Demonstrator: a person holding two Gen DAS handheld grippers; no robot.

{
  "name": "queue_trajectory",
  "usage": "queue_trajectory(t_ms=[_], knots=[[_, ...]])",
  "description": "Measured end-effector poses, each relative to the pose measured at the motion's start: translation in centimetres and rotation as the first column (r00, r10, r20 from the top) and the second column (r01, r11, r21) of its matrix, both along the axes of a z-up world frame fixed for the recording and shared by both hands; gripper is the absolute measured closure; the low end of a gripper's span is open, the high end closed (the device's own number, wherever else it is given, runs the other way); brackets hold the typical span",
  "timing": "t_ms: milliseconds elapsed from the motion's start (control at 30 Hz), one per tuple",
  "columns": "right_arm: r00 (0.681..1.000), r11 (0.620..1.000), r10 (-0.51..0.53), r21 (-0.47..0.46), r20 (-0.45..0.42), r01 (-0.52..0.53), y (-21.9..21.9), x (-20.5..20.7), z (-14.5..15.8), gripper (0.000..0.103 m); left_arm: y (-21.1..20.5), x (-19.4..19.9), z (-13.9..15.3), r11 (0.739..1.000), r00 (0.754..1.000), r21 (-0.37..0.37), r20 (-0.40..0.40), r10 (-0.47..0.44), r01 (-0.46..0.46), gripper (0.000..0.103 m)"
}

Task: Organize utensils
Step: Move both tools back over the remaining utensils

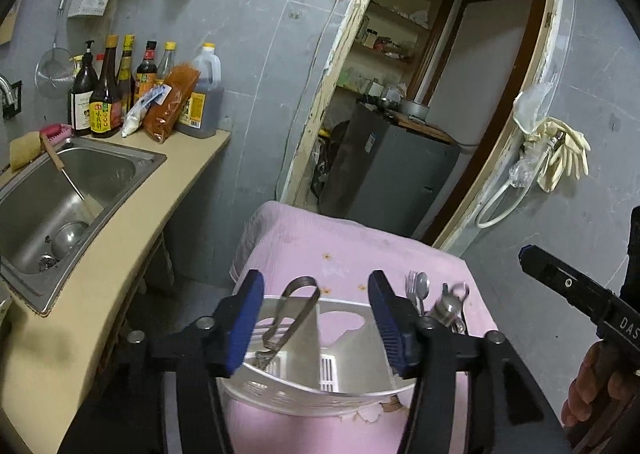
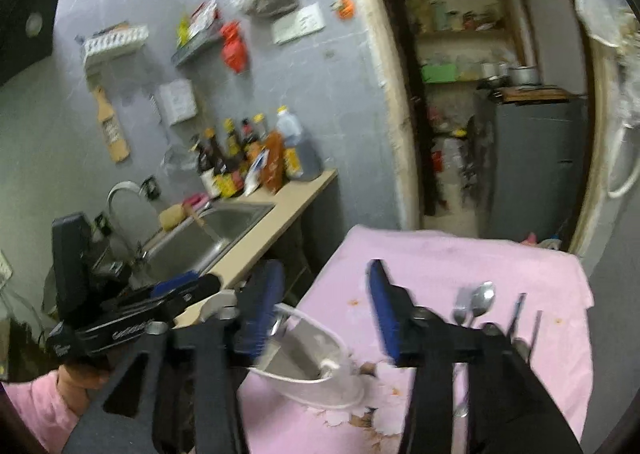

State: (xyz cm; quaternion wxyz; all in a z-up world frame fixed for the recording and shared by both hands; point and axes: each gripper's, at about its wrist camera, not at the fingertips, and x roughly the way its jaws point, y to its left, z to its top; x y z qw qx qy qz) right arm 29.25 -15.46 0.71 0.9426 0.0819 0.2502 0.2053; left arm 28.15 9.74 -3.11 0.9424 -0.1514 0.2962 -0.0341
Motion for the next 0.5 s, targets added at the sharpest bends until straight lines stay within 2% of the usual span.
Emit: queue_trajectory(t_ms=[67, 100, 167, 233, 367, 500], knots=[[0.998, 0.998, -0.057, 0.002, 0.029, 0.057, -1.7, -0.6, 0.3, 0.029, -1.0, -0.3, 0.8, 1.0, 1.0, 0.022, 0.019, 0.009, -0.009, 0.038], [0.995, 0.996, -0.091, -0.003, 0.047, 0.091, -2.8, -1.0, 0.5, 0.027, -1.8, -0.6, 1.4, 0.999, 0.999, 0.04, 0.043, 0.007, -0.009, 0.036], [0.987, 0.989, -0.143, -0.014, 0.074, 0.144, -4.3, -1.5, 0.8, 0.015, -3.4, -1.0, 2.4, 0.997, 0.996, 0.074, 0.087, 0.001, -0.007, 0.021], [0.973, 0.978, -0.203, -0.026, 0.112, 0.207, -6.3, -2.1, 1.3, 0.006, -5.3, -1.2, 3.3, 0.995, 0.992, 0.101, 0.127, -0.009, -0.004, 0.014], [0.939, 0.95, -0.291, -0.061, 0.182, 0.306, -9.7, -3.0, 1.9, 0.005, -8.9, -1.4, 4.4, 0.991, 0.984, 0.133, 0.179, -0.017, -0.007, 0.005], [0.91, 0.926, -0.336, -0.094, 0.241, 0.366, -12.5, -3.6, 2.3, 0.004, -12.9, -1.3, 4.8, 0.987, 0.972, 0.163, 0.234, -0.028, -0.011, 0.002]])
